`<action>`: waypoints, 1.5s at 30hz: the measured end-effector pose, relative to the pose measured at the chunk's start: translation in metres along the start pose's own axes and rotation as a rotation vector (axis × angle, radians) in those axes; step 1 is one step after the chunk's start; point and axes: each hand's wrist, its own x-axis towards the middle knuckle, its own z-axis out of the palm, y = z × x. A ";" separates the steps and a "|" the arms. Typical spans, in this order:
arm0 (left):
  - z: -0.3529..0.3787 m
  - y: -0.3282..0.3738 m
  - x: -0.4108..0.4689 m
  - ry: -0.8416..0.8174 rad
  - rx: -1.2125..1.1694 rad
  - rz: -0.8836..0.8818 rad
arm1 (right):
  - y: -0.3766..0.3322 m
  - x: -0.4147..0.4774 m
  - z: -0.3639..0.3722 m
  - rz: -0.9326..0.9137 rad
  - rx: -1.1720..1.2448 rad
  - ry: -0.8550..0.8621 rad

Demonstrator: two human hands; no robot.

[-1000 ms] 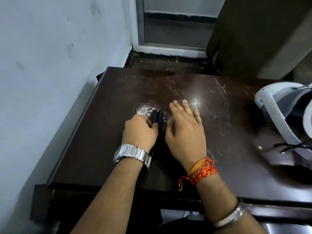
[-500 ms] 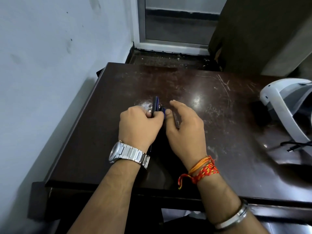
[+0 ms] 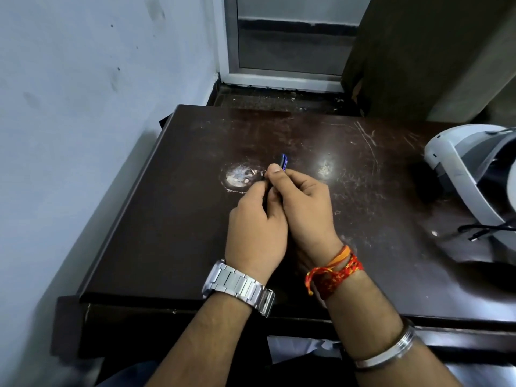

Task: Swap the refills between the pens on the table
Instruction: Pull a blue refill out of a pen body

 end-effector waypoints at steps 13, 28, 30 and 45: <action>-0.017 -0.009 0.017 0.123 -0.177 -0.348 | -0.012 0.021 -0.014 0.161 0.203 0.121; -0.014 -0.028 0.032 -0.114 -0.170 -0.353 | -0.011 0.002 0.002 0.366 0.167 -0.131; -0.015 -0.029 0.036 -0.075 -0.066 -0.353 | -0.012 0.002 0.002 0.326 0.105 -0.111; -0.013 -0.021 0.044 0.045 0.347 -0.235 | 0.001 0.012 -0.010 0.137 -0.112 0.130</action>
